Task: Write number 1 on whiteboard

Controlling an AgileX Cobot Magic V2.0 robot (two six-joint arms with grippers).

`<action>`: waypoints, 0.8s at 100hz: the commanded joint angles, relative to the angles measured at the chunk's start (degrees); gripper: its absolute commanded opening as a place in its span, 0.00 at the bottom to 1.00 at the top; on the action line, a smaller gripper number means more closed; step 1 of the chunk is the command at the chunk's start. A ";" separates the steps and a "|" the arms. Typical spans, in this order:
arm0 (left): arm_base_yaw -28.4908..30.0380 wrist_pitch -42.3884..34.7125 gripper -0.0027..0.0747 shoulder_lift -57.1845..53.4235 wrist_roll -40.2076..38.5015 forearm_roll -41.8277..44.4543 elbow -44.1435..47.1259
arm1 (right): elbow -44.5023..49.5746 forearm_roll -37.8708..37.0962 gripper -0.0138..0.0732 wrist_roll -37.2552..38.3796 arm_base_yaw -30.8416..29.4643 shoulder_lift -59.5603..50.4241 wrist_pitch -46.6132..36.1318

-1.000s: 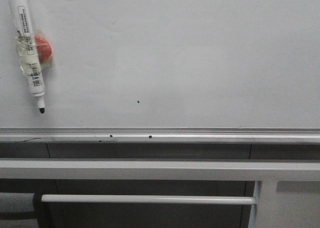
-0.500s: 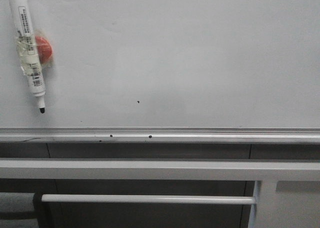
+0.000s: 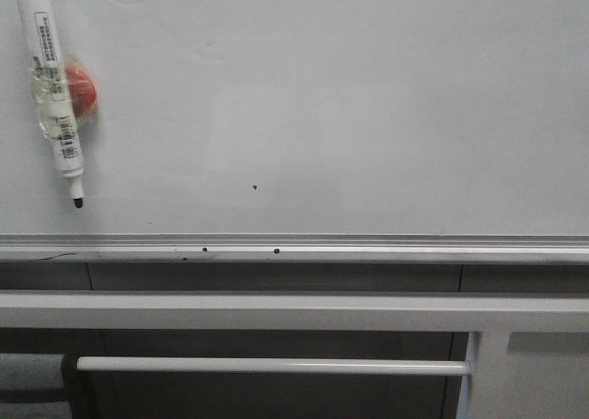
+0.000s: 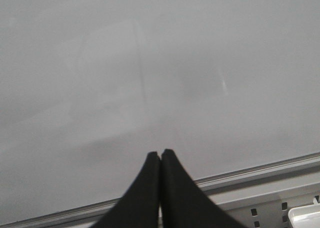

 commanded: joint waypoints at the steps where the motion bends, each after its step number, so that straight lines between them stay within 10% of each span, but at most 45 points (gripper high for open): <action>1: -0.48 -4.64 0.53 1.10 -0.33 -0.61 -1.63 | -1.37 0.08 0.09 -0.78 0.20 1.13 -4.60; 80: -1.13 8.53 0.58 1.22 0.98 -7.42 -1.23 | -1.37 6.58 0.09 -5.37 0.20 1.13 1.02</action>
